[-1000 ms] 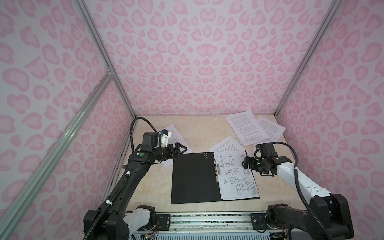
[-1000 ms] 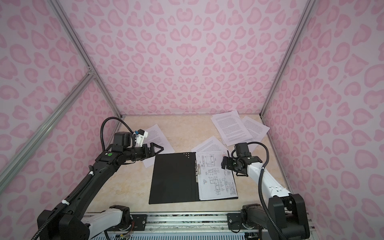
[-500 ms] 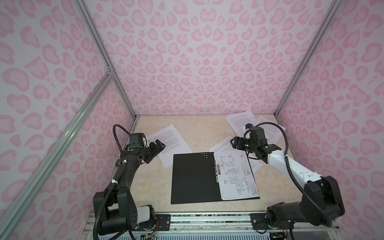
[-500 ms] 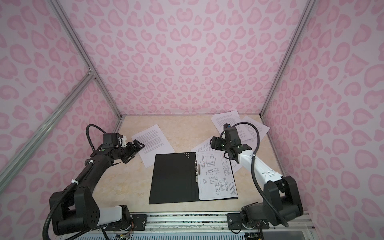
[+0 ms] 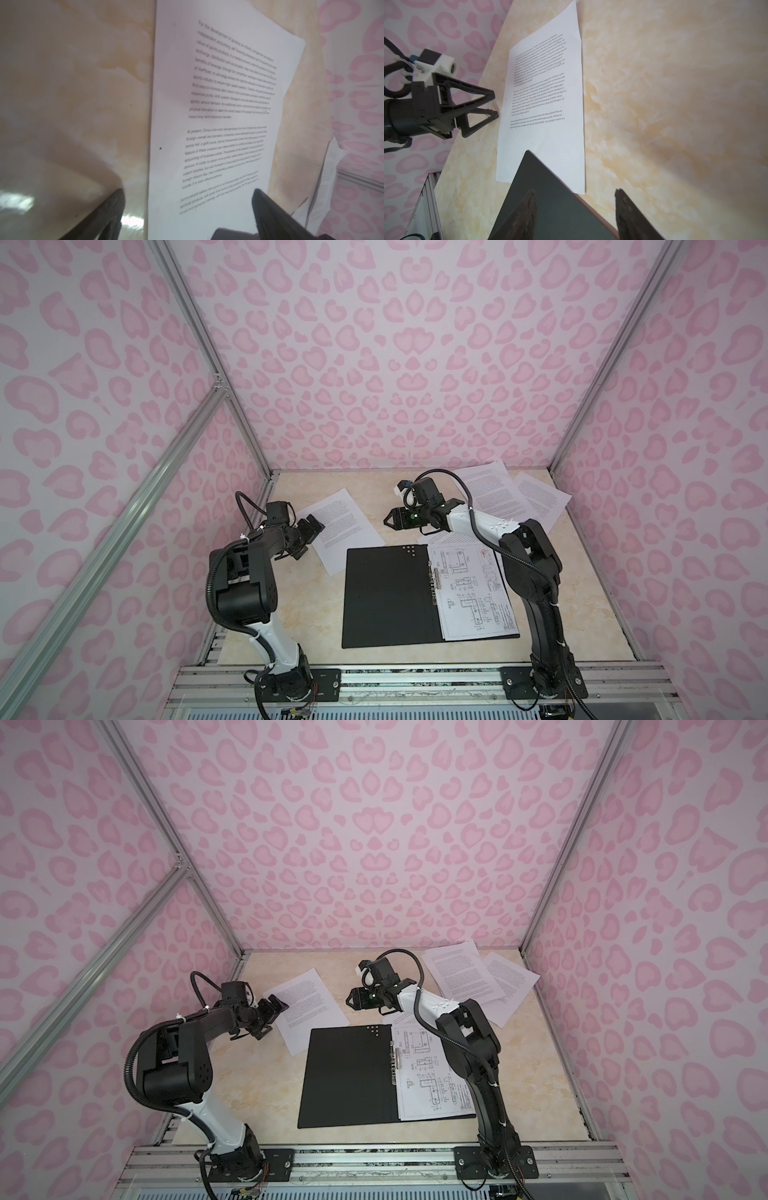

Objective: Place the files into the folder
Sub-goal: 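Release the drawing and move both grippers to a white text sheet, then grasp the white text sheet edges and lift it with both grippers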

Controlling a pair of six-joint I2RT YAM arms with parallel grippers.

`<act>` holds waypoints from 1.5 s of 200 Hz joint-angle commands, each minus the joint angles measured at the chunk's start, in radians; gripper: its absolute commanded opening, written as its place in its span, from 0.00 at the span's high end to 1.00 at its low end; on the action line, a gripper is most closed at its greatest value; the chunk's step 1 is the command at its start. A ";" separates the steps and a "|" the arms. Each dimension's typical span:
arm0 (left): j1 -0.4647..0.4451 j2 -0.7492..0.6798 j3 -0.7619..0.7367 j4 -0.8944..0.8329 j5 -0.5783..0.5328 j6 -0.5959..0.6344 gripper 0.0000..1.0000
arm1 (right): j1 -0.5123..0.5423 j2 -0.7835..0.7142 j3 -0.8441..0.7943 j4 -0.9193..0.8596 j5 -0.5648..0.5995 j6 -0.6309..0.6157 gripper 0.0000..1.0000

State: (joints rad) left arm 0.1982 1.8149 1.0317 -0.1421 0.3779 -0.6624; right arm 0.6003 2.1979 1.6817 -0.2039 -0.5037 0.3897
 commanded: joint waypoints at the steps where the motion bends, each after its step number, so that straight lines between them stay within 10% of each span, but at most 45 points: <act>1: 0.005 0.055 0.001 0.030 0.019 -0.034 0.03 | 0.011 0.081 0.077 -0.033 -0.054 0.011 0.38; 92: 0.012 0.108 -0.097 0.482 0.327 -0.240 0.04 | 0.040 0.329 0.300 -0.063 -0.140 0.072 0.37; 162: 0.000 0.052 -0.126 0.557 0.365 -0.252 0.04 | 0.043 0.361 0.334 -0.043 -0.164 0.106 0.38; 214: -0.003 0.008 -0.107 0.443 0.272 -0.260 0.44 | 0.031 0.358 0.329 0.002 -0.201 0.139 0.37; 238: -0.005 0.028 -0.034 0.350 0.263 -0.229 0.96 | 0.026 0.338 0.327 0.015 -0.208 0.140 0.36; 300: -0.110 -0.285 0.205 -0.095 0.039 0.047 0.97 | -0.090 -0.102 -0.081 0.252 -0.077 0.151 0.17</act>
State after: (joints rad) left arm 0.1463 1.7180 1.1198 -0.0006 0.5591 -0.8104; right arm 0.5568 2.2669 1.7470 -0.1078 -0.6659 0.5396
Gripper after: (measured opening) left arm 0.055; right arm 0.782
